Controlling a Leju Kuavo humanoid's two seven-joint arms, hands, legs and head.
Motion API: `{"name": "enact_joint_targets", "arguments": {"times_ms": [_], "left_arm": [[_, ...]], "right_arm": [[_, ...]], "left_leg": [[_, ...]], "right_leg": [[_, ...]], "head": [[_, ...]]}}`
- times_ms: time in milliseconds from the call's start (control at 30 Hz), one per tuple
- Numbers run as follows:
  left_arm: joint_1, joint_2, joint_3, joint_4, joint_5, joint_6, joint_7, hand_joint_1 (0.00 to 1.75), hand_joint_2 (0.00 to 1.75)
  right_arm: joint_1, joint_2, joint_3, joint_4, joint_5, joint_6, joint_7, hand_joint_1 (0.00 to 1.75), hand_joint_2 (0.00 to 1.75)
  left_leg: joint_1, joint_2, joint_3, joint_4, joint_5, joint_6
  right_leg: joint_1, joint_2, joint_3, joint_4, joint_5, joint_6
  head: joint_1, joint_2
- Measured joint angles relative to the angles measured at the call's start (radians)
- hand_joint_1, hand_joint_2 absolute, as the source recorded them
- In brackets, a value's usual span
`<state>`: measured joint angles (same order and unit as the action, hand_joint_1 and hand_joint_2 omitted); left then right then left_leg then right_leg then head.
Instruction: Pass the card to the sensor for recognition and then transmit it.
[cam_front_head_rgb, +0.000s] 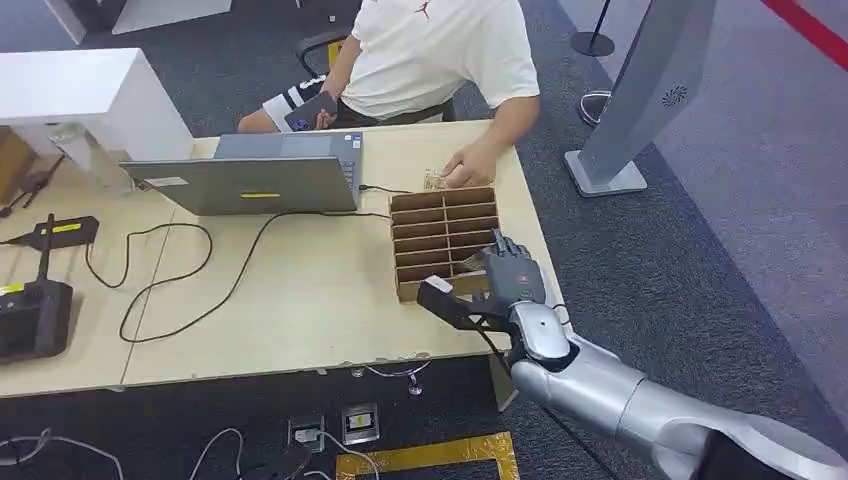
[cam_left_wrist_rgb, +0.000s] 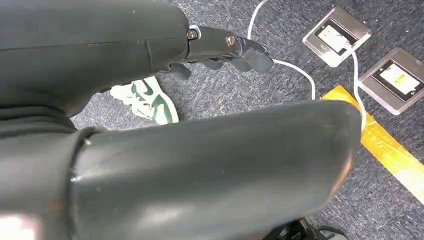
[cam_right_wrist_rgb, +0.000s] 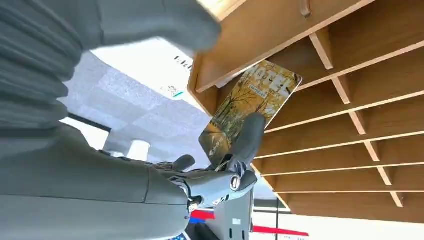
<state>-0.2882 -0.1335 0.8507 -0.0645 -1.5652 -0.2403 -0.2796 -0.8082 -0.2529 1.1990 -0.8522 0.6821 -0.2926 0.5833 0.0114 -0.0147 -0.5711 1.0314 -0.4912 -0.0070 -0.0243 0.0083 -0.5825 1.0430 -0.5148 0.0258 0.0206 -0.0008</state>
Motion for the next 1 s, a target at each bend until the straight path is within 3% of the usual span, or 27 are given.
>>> {"name": "enact_joint_targets", "arguments": {"times_ms": [733, 1000], "left_arm": [[-0.003, -0.001, -0.006, 0.000, 0.000, 0.000, 0.000, 0.00, 0.00], [-0.004, -0.002, -0.006, 0.000, 0.000, 0.000, 0.000, 0.00, 0.00]], "right_arm": [[0.009, -0.019, 0.000, -0.037, 0.014, 0.005, 0.019, 0.00, 1.75], [0.010, -0.019, 0.000, -0.037, 0.010, -0.007, -0.013, 0.00, 1.75]], "left_leg": [[0.000, 0.000, 0.000, 0.000, 0.000, 0.000], [0.000, 0.000, 0.000, 0.000, 0.000, 0.000]], "right_leg": [[0.000, 0.000, 0.000, 0.000, 0.000, 0.000], [0.000, 0.000, 0.000, 0.000, 0.000, 0.000]], "head": [[0.000, 0.000], [0.000, 0.000]]}}
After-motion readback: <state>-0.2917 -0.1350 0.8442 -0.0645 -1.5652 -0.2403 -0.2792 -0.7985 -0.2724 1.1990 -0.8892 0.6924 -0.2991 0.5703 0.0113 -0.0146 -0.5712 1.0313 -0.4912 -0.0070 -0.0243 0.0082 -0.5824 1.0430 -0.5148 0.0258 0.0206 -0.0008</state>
